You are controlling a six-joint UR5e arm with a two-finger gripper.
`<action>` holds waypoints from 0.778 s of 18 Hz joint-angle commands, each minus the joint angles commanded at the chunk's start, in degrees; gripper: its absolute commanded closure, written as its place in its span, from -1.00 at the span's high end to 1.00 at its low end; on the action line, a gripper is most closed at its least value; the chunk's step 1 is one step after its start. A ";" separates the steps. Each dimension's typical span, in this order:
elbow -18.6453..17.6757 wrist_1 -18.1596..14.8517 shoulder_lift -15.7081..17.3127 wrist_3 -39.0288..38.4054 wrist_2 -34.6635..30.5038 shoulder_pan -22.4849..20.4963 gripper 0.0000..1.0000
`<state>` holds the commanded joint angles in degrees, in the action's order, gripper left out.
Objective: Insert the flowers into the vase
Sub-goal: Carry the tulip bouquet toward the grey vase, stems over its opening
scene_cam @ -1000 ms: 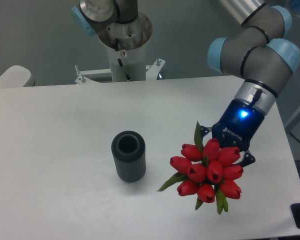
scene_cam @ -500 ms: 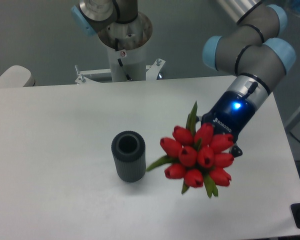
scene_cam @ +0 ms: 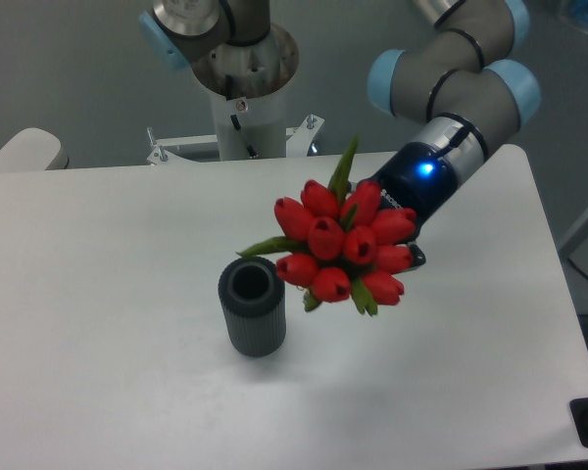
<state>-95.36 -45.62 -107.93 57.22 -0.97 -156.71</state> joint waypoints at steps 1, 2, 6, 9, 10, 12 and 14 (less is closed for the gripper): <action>0.00 0.00 0.44 0.09 0.00 0.09 -0.46; 0.00 0.00 0.44 0.09 0.09 0.09 -0.46; 0.62 0.00 0.53 0.00 0.18 0.26 -0.47; 0.00 0.00 1.14 0.09 0.44 1.49 -0.47; -0.09 0.00 1.58 0.00 0.44 1.67 -0.47; -0.96 0.18 1.76 0.52 0.53 1.85 -0.47; -2.19 0.53 1.76 1.84 0.62 1.93 -0.47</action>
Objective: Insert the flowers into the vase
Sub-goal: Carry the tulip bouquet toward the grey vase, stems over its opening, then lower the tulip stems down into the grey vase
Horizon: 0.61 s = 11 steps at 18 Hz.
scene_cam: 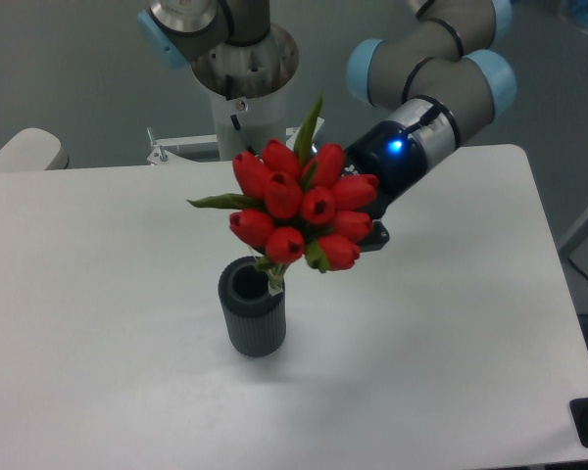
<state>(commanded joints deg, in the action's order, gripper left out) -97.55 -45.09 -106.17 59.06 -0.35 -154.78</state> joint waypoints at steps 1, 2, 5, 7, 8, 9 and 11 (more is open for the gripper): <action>-0.44 0.09 0.00 0.27 0.00 0.09 -0.47; -0.62 0.09 0.00 0.70 0.00 0.09 -0.47; -1.32 0.18 0.44 1.24 0.00 0.18 -0.47; -1.94 0.18 1.14 1.41 -0.09 0.70 -0.47; -2.64 0.27 1.23 2.02 -0.09 0.70 -0.47; -3.34 0.27 1.23 3.42 -0.09 0.79 -0.46; -4.66 0.27 1.23 4.75 -0.09 0.88 -0.46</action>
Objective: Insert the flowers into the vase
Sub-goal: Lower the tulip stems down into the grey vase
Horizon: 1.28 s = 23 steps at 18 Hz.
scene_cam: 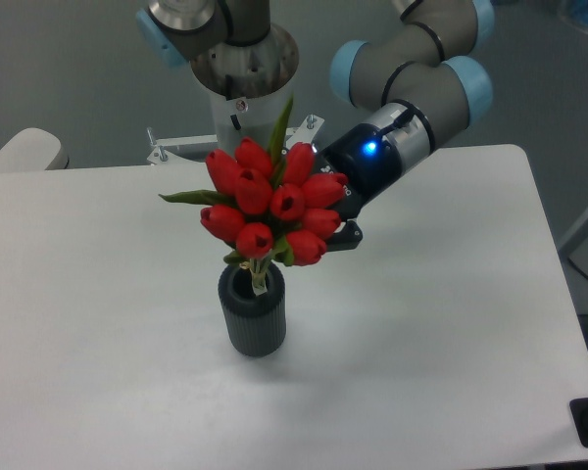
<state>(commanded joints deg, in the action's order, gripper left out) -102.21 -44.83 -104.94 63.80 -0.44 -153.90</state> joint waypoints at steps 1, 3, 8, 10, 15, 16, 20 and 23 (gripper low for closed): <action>-0.36 0.00 0.00 0.18 0.00 0.00 -0.46; -1.32 0.09 0.09 0.27 0.00 0.00 -0.46; -1.76 0.09 0.79 0.27 0.00 -0.35 -0.46; -2.90 0.26 0.79 1.57 0.00 -0.35 -0.46; -5.80 0.26 0.62 6.85 0.00 -0.35 -0.45; -6.42 0.26 0.62 7.64 0.00 -0.44 -0.45; -8.62 0.26 0.26 9.93 -0.09 -0.61 -0.45; -9.06 0.26 0.00 10.46 -0.17 -0.79 -0.45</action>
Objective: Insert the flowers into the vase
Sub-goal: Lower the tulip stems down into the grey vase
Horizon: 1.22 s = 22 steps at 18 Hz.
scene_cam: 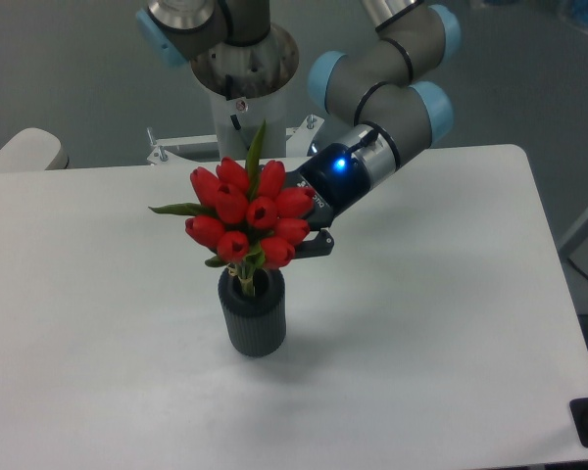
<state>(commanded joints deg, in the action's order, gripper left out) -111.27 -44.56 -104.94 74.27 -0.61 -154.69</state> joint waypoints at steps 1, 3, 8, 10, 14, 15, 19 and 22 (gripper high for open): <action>-0.17 0.00 -0.09 0.00 0.00 -0.09 -0.45; -0.79 0.09 -0.26 0.09 0.00 -0.17 -0.45; -2.46 0.09 -0.53 0.61 -0.35 -0.62 -0.45; -3.43 0.09 -1.05 1.66 -0.44 -0.62 -0.45; -4.22 0.09 -2.02 3.16 -0.44 -0.70 -0.45; -4.31 0.09 -2.28 3.16 -0.44 -0.70 -0.44; -4.75 0.17 -2.90 3.08 -0.53 -0.70 -0.38; -4.66 0.18 -3.25 3.08 -0.53 -0.88 -0.30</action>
<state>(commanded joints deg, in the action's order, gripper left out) -115.93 -44.38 -108.19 77.34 -1.14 -155.57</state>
